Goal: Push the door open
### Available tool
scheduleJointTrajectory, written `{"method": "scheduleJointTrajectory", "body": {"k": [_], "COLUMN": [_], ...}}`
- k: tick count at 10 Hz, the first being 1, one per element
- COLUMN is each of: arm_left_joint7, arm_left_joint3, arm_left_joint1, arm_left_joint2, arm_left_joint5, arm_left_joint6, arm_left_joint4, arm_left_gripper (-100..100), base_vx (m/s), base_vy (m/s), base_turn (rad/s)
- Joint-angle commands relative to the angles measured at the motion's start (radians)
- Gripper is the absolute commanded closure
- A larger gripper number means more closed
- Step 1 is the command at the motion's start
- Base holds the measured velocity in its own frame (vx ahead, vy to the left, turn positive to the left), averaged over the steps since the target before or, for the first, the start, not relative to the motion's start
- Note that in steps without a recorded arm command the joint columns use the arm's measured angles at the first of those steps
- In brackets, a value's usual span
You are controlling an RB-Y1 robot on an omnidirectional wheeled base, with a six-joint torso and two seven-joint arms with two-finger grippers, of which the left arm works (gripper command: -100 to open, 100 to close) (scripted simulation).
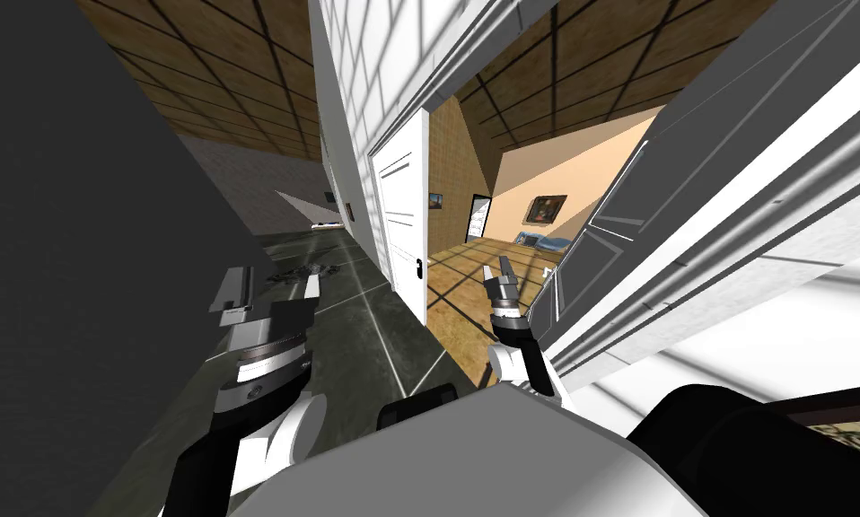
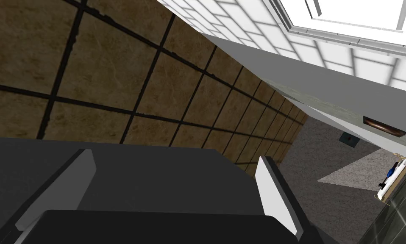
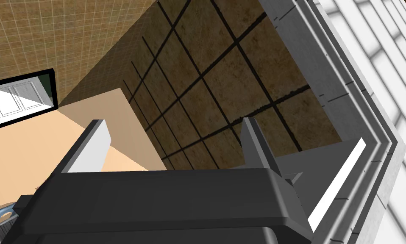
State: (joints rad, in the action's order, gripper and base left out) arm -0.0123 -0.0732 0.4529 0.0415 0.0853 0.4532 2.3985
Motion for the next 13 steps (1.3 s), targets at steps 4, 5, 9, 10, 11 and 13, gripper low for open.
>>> {"method": "scheduleJointTrajectory", "body": {"k": [4, 5, 9, 10, 11, 13], "arm_left_joint7": [-0.007, -0.01, -0.018, -0.021, -0.023, -0.027], "arm_left_joint3": [-0.033, -0.044, -0.079, -0.094, -0.102, -0.12], "arm_left_joint1": [-0.036, -0.047, -0.085, -0.102, -0.11, -0.129], "arm_left_joint2": [0.014, 0.018, 0.029, 0.034, 0.036, 0.04], "arm_left_joint5": [-0.007, -0.009, -0.017, -0.02, -0.022, -0.025], "arm_left_joint6": [-0.015, -0.019, -0.035, -0.042, -0.045, -0.053], "arm_left_joint4": [-0.081, -0.108, -0.194, -0.232, -0.252, -0.294], "arm_left_gripper": [-100, -100, -100, -100, -100, -100], "base_vx": [0.136, 0.152, 0.117, 0.144, 0.144, 0.102], "base_vy": [0.059, 0.086, 0.077, 0.104, 0.118, 0.081], "base_turn": [-0.106, -0.124, -0.122, -0.143, -0.142, -0.118]}}
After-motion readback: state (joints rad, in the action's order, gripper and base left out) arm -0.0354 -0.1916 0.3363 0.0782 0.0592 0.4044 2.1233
